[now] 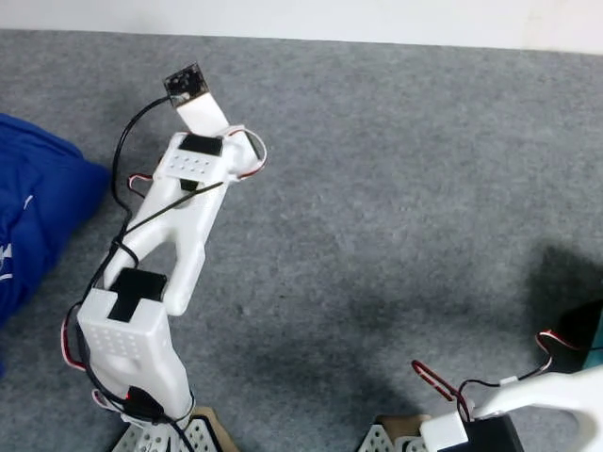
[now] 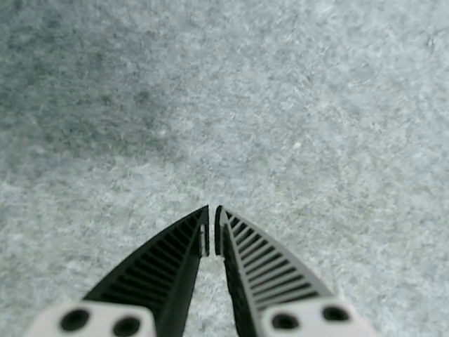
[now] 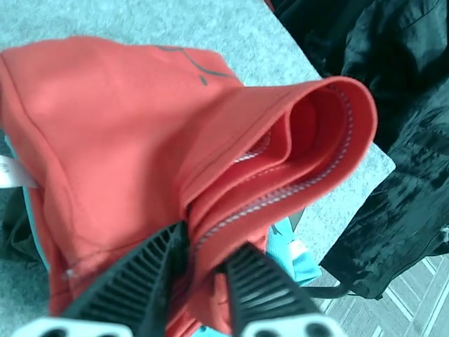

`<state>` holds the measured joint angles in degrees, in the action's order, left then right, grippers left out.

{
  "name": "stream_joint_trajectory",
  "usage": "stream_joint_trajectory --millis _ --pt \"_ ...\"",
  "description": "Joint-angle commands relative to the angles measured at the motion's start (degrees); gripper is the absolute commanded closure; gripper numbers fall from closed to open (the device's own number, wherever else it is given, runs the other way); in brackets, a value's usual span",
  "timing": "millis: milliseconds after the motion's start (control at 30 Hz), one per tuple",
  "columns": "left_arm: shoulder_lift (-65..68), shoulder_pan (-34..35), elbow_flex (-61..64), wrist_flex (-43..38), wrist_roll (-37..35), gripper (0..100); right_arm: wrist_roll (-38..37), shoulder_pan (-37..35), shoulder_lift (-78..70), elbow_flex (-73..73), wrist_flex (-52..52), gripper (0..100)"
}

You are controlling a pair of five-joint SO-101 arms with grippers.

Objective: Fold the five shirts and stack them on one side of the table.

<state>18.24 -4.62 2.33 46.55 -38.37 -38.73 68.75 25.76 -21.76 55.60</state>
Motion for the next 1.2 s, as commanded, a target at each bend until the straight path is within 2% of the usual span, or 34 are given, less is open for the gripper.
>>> stream_joint_trajectory --millis 0,100,200,333,400,500,633,1167 --pt "-2.59 -3.03 0.31 -0.79 -0.09 95 3.16 0.4 2.77 1.1 -0.04 80.3" --pt "-2.59 -3.21 0.57 -0.79 -0.09 95 3.52 0.22 5.41 3.56 0.13 74.1" --pt "-2.59 -3.12 0.48 -0.79 -0.09 95 4.13 -0.22 10.07 4.0 0.22 74.2" --pt "-2.59 -3.12 0.48 -0.79 -0.09 95 8.79 -1.36 16.31 4.0 -0.22 74.5" --pt "-2.59 -3.12 0.48 -0.79 -0.09 95 10.29 -2.59 17.8 3.91 -1.19 79.6" --pt "-2.59 -2.86 0.4 -0.79 -0.09 95 11.43 -3.82 17.63 3.3 -4.35 98.0" --pt "-2.59 -2.86 0.31 -0.79 -0.09 95 11.52 -3.3 13.23 -0.84 -7.78 98.4" --pt "-2.68 -3.12 0.31 -0.79 -0.09 95 9.58 9.98 -12.18 -5.58 -14.55 99.1"
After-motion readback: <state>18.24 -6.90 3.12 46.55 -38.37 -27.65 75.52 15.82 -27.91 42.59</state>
